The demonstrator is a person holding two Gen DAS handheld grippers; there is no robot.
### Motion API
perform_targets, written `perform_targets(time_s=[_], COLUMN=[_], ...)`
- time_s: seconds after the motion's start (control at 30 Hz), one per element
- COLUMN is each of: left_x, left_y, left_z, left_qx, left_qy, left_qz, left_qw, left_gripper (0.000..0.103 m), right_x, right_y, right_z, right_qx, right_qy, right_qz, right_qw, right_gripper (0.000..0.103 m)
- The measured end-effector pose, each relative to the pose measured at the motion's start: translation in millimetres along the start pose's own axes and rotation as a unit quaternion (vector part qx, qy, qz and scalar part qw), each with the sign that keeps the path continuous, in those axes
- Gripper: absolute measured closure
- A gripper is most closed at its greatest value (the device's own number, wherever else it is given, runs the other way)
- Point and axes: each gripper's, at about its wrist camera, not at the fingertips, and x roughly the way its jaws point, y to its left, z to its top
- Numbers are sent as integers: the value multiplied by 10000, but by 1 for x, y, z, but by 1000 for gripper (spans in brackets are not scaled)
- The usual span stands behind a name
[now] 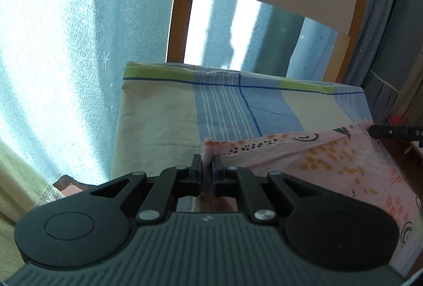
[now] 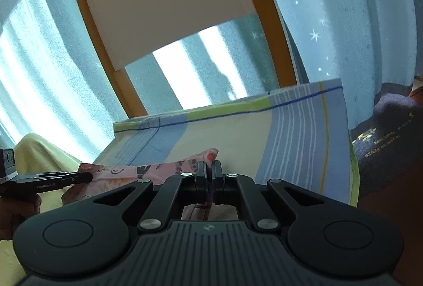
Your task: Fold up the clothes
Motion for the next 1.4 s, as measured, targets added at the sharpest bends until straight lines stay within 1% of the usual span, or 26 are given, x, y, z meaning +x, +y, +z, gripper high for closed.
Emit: perform_targets(time_s=[0.03, 0.07, 0.1, 0.17, 0.2, 0.23, 0.27, 0.3, 0.37, 0.4, 0.43, 0.47, 0.53, 0.6, 0.67, 0.73, 0.77, 0.8, 0.83, 0.93, 1.03, 1.1, 1.17, 1.27, 1.37, 1.4], left_x=[0, -1, -3, -7, -9, -14, -21, -29, -50, -62, -74, -85, -103, -110, -111, -108, -106, -105, -106, -112, -124, -131, -135, -131, -126, -126], left_y=[3, 6, 8, 12, 16, 18, 19, 19, 15, 11, 8, 4, -4, -8, -13, -15, -14, -13, -12, -4, 3, 6, 6, -2, -10, -12], left_z=[0, 1, 2, 4, 5, 6, 6, 6, 0, -6, -11, -18, -32, -45, -57, -65, -68, -70, -72, -79, -86, -89, -90, -93, -95, -95], left_qx=[-80, -125, -118, -85, -100, -109, -67, 38, 301, 400, 448, 467, 472, 308, 205, 0, -139, -262, -368, -534, -658, -841, -989, -994, -957, -912], left_qy=[-17, -20, -27, -40, -45, -71, -112, -148, -185, -190, -158, -90, 29, 195, 273, 310, 302, 256, 213, 126, 23, -57, -135, -128, -77, -70], left_qz=[14, 36, 105, 283, 352, 404, 515, 628, 649, 593, 482, 328, 46, -210, -349, -445, -496, -522, -511, -287, -284, -471, -658, -837, -962, -964], left_qw=[10000, 9999, 9999, 9996, 9993, 9991, 9986, 9979, 9973, 9973, 9977, 9983, 9989, 9991, 9988, 9985, 9982, 9980, 9978, 9981, 9974, 9953, 9928, 9914, 9907, 9911], left_gripper=[88, 83, 76, 67, 65, 65, 69, 69, 69, 69, 69, 69, 69, 69, 69, 72, 76, 98, 103, 103, 103, 103, 101, 82, 82, 87], right_x=[7, 11, 16, 18, 16, 12, 6, -1, -22, -32, -44, -55, -73, -84, -89, -89, -89, -86, -85, -76, -66, -67, -72, -75, -76, -75], right_y=[-2, -4, -5, -6, -7, -9, -11, -12, -4, 1, 13, 27, 56, 81, 103, 116, 121, 125, 128, 131, 124, 120, 123, 125, 127, 128], right_z=[-2, -3, -5, -8, -8, -8, -8, -7, -7, -6, -9, -13, -26, -44, -63, -80, -87, -93, -97, -102, -102, -100, -101, -102, -104, -104], right_qx=[3, -3, -12, -95, -135, -128, -84, -55, -213, -301, -495, -734, -1254, -1789, -2263, -2502, -2588, -2650, -2702, -2759, -2770, -2688, -2824, -2854, -2861, -2868], right_qy=[92, 186, 279, 354, 319, 276, 220, 166, 29, -37, -79, -107, -69, 57, 199, 357, 427, 485, 527, 605, 725, 762, 738, 755, 751, 752], right_qz=[-57, -71, -85, -176, -296, -418, -528, -575, -533, -504, -395, -260, -13, 177, 265, 382, 439, 439, 431, 296, 3, -18, -45, -25, -37, -38], right_qw=[9999, 9998, 9996, 9992, 9990, 9987, 9983, 9982, 9983, 9983, 9980, 9969, 9921, 9837, 9735, 9668, 9640, 9620, 9604, 9588, 9581, 9602, 9565, 9554, 9552, 9550], right_gripper=[101, 101, 100, 93, 86, 83, 82, 81, 81, 80, 76, 76, 70, 70, 70, 67, 67, 66, 66, 67, 69, 69, 69, 68, 67, 66])
